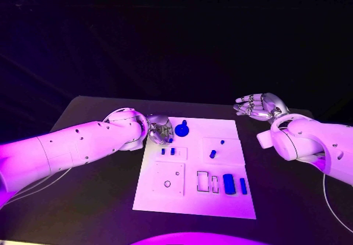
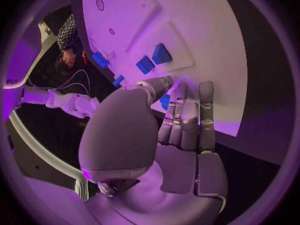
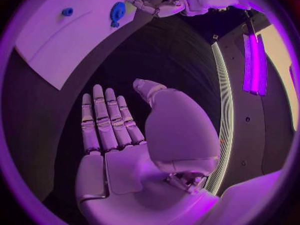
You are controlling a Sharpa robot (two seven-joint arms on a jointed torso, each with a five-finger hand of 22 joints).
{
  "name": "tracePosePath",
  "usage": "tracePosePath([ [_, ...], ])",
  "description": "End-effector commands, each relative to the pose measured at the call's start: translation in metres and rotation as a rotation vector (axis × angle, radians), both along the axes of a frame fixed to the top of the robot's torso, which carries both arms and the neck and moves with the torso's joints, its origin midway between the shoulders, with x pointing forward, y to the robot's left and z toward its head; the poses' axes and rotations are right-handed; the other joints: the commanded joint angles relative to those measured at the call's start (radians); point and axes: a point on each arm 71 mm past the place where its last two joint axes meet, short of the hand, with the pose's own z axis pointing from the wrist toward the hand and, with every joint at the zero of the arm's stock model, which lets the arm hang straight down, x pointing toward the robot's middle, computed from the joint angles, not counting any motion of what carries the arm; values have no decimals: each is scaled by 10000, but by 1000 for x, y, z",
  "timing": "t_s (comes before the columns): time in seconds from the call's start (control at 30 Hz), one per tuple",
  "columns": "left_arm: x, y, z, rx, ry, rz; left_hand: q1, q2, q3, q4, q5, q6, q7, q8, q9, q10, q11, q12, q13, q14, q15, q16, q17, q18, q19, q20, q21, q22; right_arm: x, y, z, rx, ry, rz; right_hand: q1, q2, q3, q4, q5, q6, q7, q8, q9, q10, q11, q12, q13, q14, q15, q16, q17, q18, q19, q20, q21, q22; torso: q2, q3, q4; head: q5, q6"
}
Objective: Assemble the parts on the task board
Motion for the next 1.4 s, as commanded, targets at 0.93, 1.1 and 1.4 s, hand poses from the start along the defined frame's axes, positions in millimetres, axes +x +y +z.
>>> tracePosePath([
  [0.93,4,53,24,-4962,35,2719,155,184,143,-148,9,330,73,79,36,-436,61,653,327,-854,17,-568,-1495,154,-138,12,-173,-83,-9,23,-11,-6798,-1059,4314,1068,105,-163,-2077,-13,2346,-140,57,-394,2618,-1183,-890,-26,4765,-1702,3048,2028,31,3832,-1803,4460,2554,0,0,-6,-417,68],
  [1.1,-5,55,29,-6793,951,3425,265,260,256,-248,53,406,89,118,46,-458,80,725,349,-916,20,-657,-1604,154,-154,7,-176,-86,-14,29,-14,-7900,-1312,4598,736,-9,-27,-2068,-14,2654,-220,-314,-602,3085,-1223,-1605,1,5039,-1765,5175,3639,81,3580,-1952,6081,3975,3,-7,0,-490,73],
  [1.4,-13,59,35,-7886,1155,3782,143,225,249,-232,32,424,115,140,49,-601,125,755,352,-1187,62,-852,-2073,145,-229,36,-219,-105,-17,37,-17,-9079,-1667,4610,414,-321,224,-1851,-23,2737,-235,-493,-626,3011,-1200,-2071,6,5132,-1696,8119,5990,116,3861,-1905,6622,4477,-5,-22,2,-453,69],
])
